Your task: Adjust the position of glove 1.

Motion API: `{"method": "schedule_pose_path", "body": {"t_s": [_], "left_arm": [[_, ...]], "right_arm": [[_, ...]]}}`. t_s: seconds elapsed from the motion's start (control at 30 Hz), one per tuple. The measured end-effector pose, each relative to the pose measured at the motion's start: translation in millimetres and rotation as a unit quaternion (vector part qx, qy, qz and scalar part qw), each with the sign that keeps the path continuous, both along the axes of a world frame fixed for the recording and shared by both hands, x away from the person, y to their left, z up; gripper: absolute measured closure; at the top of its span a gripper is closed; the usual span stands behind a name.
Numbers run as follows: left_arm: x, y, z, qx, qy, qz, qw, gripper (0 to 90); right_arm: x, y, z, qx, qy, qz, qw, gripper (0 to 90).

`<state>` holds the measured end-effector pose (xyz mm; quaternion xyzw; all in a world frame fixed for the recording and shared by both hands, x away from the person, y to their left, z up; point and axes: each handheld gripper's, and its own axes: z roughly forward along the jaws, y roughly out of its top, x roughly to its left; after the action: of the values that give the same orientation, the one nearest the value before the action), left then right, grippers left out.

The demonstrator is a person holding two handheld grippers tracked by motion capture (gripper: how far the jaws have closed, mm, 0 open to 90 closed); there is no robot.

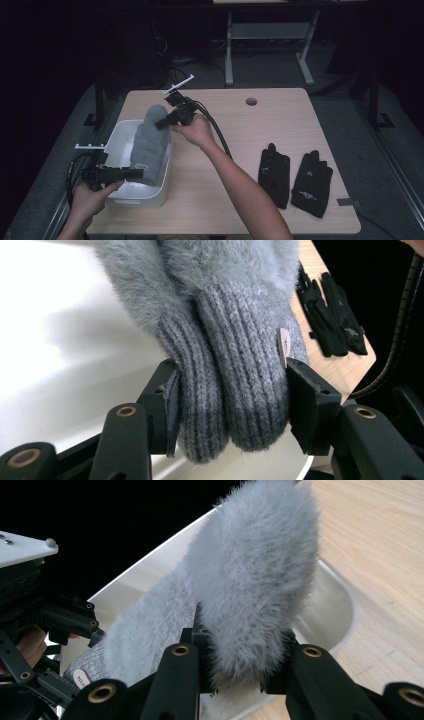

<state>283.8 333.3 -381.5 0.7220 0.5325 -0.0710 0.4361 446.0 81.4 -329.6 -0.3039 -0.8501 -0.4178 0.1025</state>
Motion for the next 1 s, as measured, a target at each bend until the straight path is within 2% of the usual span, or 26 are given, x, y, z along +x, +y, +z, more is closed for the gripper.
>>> {"method": "schedule_pose_path", "body": {"t_s": [0.5,0.73,0.77,0.9,1.0], "left_arm": [[2.2,-3.0,-13.1,0.022,0.021,-0.009,0.9995,44.9],[1.9,-4.6,-15.9,0.031,0.028,-0.007,0.9991,44.4],[1.7,-4.8,-16.8,0.030,0.031,-0.006,0.9990,44.3],[1.7,-4.7,-19.4,0.034,0.037,-0.008,0.9987,44.0],[1.6,-4.7,-20.3,0.037,0.040,-0.008,0.9985,43.7]], "right_arm": [[2.7,5.5,-20.2,-0.016,0.012,0.002,0.9998,73.5],[3.2,8.6,-24.5,-0.016,0.008,0.009,0.9998,73.3],[2.2,9.2,-24.2,-0.019,0.015,0.006,0.9997,73.3],[1.6,11.1,-27.2,-0.021,0.019,0.008,0.9996,73.3],[2.0,12.0,-29.2,-0.021,0.015,0.010,0.9996,73.2]]}}
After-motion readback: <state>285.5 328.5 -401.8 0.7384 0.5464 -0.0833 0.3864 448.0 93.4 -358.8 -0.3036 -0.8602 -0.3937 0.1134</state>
